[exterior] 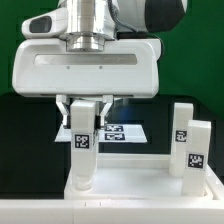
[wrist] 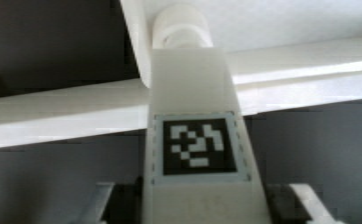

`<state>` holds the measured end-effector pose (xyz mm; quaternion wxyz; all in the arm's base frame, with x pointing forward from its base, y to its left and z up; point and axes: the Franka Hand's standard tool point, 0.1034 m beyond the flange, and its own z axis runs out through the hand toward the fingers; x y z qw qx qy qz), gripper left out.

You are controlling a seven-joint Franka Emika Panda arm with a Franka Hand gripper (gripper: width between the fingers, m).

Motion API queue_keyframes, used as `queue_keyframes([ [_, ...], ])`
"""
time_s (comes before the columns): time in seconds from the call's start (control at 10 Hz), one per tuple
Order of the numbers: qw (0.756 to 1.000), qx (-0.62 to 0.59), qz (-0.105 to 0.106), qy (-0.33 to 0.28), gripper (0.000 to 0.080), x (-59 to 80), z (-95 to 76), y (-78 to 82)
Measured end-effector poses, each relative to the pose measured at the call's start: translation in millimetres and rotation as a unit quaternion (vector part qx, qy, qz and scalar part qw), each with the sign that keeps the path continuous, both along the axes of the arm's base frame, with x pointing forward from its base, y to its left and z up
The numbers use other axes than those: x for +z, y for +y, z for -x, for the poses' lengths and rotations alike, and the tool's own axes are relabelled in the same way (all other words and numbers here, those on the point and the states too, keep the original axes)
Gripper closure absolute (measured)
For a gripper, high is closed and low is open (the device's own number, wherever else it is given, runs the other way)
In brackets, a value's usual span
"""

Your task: Assemble desk

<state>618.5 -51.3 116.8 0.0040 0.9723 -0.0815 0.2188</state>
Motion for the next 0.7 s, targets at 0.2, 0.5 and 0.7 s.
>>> queue_keyframes([
  [0.2, 1.0, -0.001, 0.001, 0.0, 0.0515, -1.2, -1.0, -0.9],
  [0.5, 1.0, -0.001, 0.004, -0.001, 0.0515, -8.0, -0.3, 0.6],
  [0.7, 1.0, -0.002, 0.008, -0.001, 0.0515, -13.9, 1.7, -3.4],
])
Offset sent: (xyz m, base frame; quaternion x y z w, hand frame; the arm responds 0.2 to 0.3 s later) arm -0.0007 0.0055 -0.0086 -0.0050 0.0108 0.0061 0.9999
